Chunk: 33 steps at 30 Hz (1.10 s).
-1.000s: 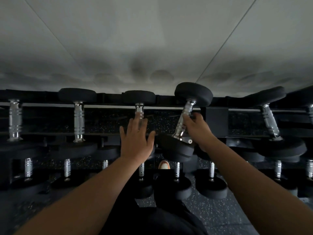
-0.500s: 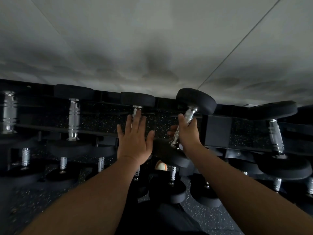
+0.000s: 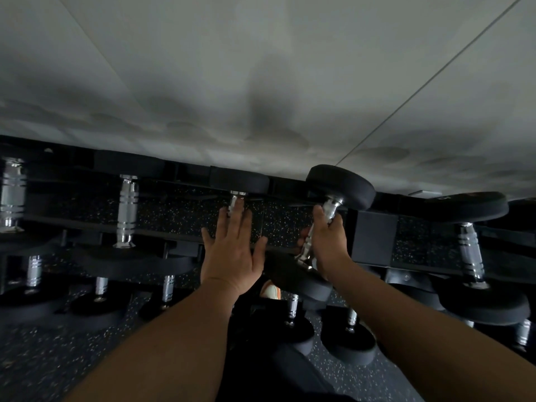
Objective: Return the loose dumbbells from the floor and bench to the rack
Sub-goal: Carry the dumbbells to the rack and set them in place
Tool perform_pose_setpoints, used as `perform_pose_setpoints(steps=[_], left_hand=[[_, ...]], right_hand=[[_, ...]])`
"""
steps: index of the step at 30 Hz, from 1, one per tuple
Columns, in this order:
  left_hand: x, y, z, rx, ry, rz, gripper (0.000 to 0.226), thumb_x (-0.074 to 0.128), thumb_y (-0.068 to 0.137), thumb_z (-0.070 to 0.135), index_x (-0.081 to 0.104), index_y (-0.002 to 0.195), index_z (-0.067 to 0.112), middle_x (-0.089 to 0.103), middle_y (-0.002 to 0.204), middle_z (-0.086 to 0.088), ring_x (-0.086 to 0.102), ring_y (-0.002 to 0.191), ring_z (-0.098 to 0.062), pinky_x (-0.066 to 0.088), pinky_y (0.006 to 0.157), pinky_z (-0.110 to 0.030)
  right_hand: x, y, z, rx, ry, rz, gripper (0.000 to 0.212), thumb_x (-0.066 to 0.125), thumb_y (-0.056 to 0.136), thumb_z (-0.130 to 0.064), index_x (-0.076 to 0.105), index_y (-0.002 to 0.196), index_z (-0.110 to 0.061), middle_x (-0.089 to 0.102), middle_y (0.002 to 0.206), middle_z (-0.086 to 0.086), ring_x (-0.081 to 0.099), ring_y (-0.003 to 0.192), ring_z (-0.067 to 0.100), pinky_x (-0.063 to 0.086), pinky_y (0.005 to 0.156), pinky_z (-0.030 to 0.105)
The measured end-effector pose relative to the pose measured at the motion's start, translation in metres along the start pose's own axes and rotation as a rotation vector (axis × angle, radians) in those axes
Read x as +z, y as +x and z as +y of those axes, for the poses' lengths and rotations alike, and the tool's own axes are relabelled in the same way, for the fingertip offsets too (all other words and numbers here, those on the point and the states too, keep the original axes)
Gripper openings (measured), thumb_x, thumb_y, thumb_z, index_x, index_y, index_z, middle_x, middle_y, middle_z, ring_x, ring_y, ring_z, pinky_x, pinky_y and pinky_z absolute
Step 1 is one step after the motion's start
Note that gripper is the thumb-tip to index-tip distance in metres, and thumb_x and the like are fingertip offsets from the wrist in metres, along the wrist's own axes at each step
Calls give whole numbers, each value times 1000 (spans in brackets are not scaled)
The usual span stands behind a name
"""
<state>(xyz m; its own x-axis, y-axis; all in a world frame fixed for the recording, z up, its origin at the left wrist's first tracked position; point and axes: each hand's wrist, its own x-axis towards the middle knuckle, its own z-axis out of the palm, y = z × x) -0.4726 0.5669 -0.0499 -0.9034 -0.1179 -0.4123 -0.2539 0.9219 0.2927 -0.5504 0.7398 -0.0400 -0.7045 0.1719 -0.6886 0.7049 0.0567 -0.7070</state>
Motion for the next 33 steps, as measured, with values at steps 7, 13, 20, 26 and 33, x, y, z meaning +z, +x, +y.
perform_pose_setpoints(steps=[7,13,20,26,33], left_hand=[[2,0,-1,3,-25,-7,74,3,93,63,11,156,25,-23,162,8,-12,151,-27,9,117,-62],[3,0,-1,0,-18,0,76,1,91,64,12,156,25,-22,163,7,-9,151,-29,9,117,-63],[3,-1,1,-10,-6,8,77,2,91,64,15,155,24,-20,163,7,-9,151,-29,9,117,-63],[3,-1,1,-2,-2,10,77,2,91,63,18,155,24,-18,163,6,-8,151,-29,10,117,-63],[5,-1,-1,11,1,23,75,4,93,62,18,155,23,-17,164,4,-7,151,-30,10,117,-64]], right_hand=[[-24,-3,4,-55,-115,-33,23,55,98,-40,49,105,-20,57,64,9,55,52,25,53,58,43],[-42,-3,10,-170,-346,-95,21,53,99,-40,47,99,-20,59,55,1,57,50,24,51,54,36],[-49,5,9,-194,-377,-99,24,53,99,-39,48,101,-16,59,59,4,55,47,19,48,43,25],[-45,12,14,-137,-256,-62,22,54,100,-37,47,103,-17,55,62,6,52,43,17,49,42,29],[-46,14,17,-150,-291,-52,30,52,99,-42,46,110,-15,60,67,10,56,46,21,50,44,30]])
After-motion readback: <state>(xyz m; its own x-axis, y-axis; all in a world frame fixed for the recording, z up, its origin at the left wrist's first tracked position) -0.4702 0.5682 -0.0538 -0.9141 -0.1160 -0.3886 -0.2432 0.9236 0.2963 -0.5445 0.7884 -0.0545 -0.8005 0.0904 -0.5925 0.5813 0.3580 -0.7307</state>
